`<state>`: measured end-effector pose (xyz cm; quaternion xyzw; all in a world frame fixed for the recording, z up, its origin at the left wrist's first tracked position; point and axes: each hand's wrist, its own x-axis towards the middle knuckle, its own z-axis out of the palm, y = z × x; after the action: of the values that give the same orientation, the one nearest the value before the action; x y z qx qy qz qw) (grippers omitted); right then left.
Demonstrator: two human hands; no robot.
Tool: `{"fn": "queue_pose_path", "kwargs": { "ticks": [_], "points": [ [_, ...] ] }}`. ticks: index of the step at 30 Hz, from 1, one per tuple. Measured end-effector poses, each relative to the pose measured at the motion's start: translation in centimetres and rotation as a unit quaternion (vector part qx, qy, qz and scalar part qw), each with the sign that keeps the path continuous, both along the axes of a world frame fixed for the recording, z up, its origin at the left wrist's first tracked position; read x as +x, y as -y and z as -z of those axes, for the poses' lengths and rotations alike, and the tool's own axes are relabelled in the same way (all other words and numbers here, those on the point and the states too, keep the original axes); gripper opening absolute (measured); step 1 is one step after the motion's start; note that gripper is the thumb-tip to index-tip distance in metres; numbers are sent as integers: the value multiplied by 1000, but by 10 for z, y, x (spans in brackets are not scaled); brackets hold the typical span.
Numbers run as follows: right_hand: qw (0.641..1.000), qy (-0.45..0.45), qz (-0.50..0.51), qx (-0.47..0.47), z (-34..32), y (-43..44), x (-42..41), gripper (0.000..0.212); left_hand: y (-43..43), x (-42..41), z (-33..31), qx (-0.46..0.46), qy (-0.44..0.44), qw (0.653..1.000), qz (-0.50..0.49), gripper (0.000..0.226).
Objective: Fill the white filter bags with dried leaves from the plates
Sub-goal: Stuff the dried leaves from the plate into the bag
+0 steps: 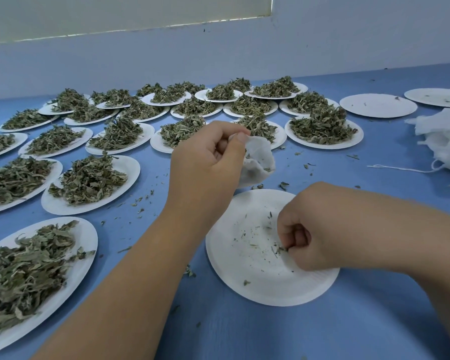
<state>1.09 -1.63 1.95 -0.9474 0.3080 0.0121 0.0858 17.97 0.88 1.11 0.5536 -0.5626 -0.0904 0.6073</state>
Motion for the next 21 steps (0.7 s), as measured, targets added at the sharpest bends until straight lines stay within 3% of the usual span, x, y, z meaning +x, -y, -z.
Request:
{"fn": "queue_pose_path", "kwargs": {
  "ticks": [7, 12, 16, 18, 21],
  "points": [
    [999, 23, -30, 37, 0, 0, -3, 2, 0, 0, 0, 4, -3, 1000, -7, 28],
    [951, 248, -31, 181, -17, 11, -5, 13, -2, 0, -1, -4, 14, 1000, -15, 28],
    [906, 400, 8, 136, -30, 17, 3, 17, -2, 0, -4, 3, -34, 999, 1, 27],
    [906, 411, 26, 97, -41, 19, 7, 17, -2, 1, -5, 7, -63, 998, 10, 25],
    [935, 353, 37, 21, -52, 25, 19, 18, -3, 0, -7, 10, -85, 996, 18, 22]
  ]
}}
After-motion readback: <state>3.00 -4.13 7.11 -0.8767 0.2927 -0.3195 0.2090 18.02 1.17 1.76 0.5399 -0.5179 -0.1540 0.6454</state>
